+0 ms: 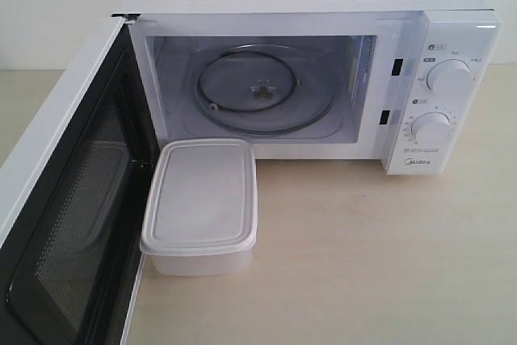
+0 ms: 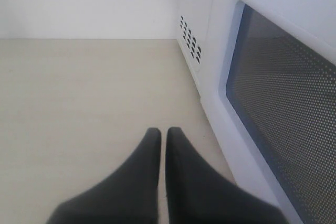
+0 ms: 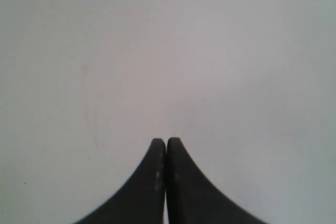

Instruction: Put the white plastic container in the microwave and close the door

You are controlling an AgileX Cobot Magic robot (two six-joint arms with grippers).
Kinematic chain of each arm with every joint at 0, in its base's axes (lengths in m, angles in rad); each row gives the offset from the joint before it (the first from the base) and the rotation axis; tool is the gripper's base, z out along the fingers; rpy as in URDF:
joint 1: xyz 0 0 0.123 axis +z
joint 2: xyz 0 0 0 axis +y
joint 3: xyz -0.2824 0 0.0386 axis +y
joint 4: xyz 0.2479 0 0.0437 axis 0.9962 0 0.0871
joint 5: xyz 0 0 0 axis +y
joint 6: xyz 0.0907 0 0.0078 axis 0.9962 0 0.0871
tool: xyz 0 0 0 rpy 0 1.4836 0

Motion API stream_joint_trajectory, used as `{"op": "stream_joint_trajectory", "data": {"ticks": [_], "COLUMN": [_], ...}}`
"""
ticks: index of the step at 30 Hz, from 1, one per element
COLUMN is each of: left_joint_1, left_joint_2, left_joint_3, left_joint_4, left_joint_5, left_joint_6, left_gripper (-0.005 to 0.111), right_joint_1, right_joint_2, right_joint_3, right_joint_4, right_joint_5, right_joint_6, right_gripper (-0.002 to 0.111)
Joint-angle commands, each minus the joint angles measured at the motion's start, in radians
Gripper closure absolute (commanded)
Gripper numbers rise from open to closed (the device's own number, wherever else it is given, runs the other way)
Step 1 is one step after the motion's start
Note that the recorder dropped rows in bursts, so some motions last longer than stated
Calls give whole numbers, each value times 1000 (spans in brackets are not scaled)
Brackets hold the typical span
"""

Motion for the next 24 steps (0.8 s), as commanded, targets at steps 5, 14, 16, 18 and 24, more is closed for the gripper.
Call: {"op": "stream_joint_trajectory", "data": {"ticks": [5, 14, 16, 18, 24], "left_joint_1": [5, 5, 5, 5, 5], "left_joint_2": [-1, -1, -1, -1, -1], "left_joint_3": [3, 3, 3, 3, 3], "left_joint_4": [3, 3, 3, 3, 3], "left_joint_5": [-1, -1, -1, -1, -1], "left_joint_6": [1, 1, 1, 1, 1], "left_gripper": [102, 102, 102, 102, 102], "right_joint_1": [-3, 273, 332, 370, 407], "right_joint_2": [360, 668, 733, 791, 974], "right_joint_3": [-156, -156, -156, -156, -156], "right_joint_4": [-8, -6, -8, -8, -72], "right_joint_5": [329, 343, 291, 243, 196], "right_joint_6": [102, 106, 95, 95, 271], "right_gripper": [108, 108, 108, 108, 108]}}
